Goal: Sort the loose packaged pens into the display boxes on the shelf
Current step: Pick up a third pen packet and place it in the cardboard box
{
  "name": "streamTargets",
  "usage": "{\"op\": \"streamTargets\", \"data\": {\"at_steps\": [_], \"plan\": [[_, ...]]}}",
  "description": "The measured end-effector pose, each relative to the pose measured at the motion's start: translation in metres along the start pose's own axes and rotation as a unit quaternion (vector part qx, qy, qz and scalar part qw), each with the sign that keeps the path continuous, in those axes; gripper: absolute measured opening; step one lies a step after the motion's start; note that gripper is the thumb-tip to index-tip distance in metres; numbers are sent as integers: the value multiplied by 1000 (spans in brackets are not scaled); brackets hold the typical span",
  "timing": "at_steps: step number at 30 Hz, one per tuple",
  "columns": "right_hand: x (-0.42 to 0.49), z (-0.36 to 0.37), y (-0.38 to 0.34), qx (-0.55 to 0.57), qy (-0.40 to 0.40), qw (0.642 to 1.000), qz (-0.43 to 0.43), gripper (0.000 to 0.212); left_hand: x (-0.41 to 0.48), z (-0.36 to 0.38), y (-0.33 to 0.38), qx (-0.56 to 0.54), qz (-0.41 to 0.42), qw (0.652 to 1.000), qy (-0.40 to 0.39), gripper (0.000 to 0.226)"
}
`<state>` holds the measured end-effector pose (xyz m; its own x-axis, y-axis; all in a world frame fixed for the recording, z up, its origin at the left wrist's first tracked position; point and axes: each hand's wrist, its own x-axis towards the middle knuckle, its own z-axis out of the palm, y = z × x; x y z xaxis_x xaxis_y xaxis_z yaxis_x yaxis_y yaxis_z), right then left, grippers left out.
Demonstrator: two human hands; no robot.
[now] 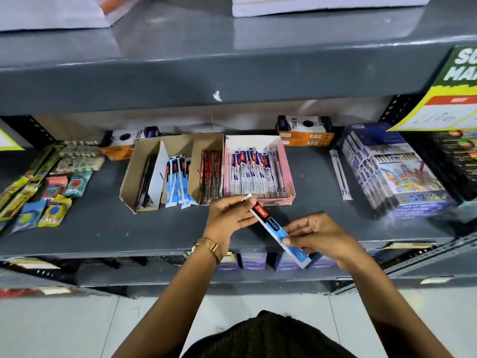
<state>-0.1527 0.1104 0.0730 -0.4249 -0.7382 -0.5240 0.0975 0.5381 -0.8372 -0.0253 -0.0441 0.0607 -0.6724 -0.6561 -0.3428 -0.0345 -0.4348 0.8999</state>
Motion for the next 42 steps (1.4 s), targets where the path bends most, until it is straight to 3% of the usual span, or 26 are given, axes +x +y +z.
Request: {"op": "streamTargets", "data": {"at_steps": [5, 10, 18, 23, 25, 27, 29, 31, 35, 42], "plan": [[5, 8, 3, -4, 16, 1000, 1, 20, 1, -6, -3, 11, -5, 1000, -6, 24], [10, 15, 3, 1, 20, 1000, -5, 19, 5, -13, -2, 8, 3, 1000, -7, 8], [9, 23, -2, 15, 7, 1000, -6, 20, 8, -20, 2, 13, 21, 1000, -3, 10], [-1, 29, -24, 38, -13, 999, -16, 27, 4, -31, 14, 60, 142, 987, 47, 20], [0, 34, -38, 42, -11, 998, -41, 34, -1, -46, 20, 180, 286, 936, 103, 24], [4, 44, -54, 42, -13, 997, -69, 37, -9, -64, 23, 341, 404, 829, 183, 27], [12, 59, -70, 31, -8, 995, -92, 32, -17, -87, 21, 438, 430, 750, 247, 30], [21, 75, -84, 16, -6, 994, -111, 29, -22, -114, 15, 487, 431, 710, 269, 35], [47, 117, -110, -31, -14, 989, -142, 31, -24, -180, 3, 546, 430, 668, 265, 46], [104, 189, -144, -189, 70, 965, -169, 42, -10, -252, -6, 631, 312, 666, 245, 49]]}}
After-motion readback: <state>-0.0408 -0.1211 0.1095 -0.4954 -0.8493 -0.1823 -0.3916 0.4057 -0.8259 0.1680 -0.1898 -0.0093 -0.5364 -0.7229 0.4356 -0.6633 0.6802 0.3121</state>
